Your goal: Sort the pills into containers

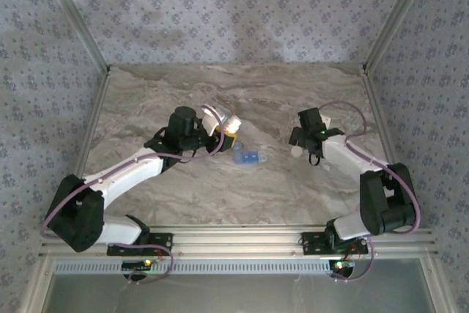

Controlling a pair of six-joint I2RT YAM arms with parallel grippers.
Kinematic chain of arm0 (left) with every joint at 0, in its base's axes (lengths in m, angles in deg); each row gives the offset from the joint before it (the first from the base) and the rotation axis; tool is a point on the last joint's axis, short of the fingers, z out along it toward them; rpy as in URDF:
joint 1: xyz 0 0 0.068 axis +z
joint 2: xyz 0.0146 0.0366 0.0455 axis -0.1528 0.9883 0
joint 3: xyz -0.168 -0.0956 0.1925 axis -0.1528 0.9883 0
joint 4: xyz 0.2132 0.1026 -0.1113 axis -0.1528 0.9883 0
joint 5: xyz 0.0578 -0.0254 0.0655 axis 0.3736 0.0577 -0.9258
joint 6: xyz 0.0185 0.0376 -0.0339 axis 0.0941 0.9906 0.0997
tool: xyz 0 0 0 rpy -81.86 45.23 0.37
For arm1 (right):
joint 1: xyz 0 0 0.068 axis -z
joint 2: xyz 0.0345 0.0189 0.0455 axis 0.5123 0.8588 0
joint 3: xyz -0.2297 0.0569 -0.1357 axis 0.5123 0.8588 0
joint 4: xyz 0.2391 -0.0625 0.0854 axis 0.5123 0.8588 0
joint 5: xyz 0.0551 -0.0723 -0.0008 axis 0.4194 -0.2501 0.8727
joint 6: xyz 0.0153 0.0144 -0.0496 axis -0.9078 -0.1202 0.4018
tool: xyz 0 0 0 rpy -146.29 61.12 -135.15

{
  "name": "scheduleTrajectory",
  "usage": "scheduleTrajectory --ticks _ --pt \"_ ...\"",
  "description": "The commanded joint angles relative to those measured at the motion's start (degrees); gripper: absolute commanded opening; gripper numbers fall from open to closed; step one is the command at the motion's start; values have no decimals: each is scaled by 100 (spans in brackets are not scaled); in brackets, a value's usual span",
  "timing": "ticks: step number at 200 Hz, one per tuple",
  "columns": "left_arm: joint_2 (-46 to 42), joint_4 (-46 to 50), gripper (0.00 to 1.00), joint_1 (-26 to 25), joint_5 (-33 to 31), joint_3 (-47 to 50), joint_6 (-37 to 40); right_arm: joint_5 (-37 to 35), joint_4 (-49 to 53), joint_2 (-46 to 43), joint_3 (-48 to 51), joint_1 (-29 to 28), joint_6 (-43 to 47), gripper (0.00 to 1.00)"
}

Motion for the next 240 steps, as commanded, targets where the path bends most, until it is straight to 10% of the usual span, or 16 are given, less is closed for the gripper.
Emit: scheduleTrajectory --ticks 1,33,134,240 --pt "-167 -2 0 -46 -7 77 98 -1033 43 -548 105 -136 138 100" --pt "-134 74 0 -60 7 160 99 -1104 -688 -1184 741 -196 236 100" --pt "90 351 0 -290 -205 543 57 2484 -1087 -1109 601 -175 634 86" --pt "427 583 0 -356 -382 717 -232 2406 -651 527 -378 -1038 623 79"
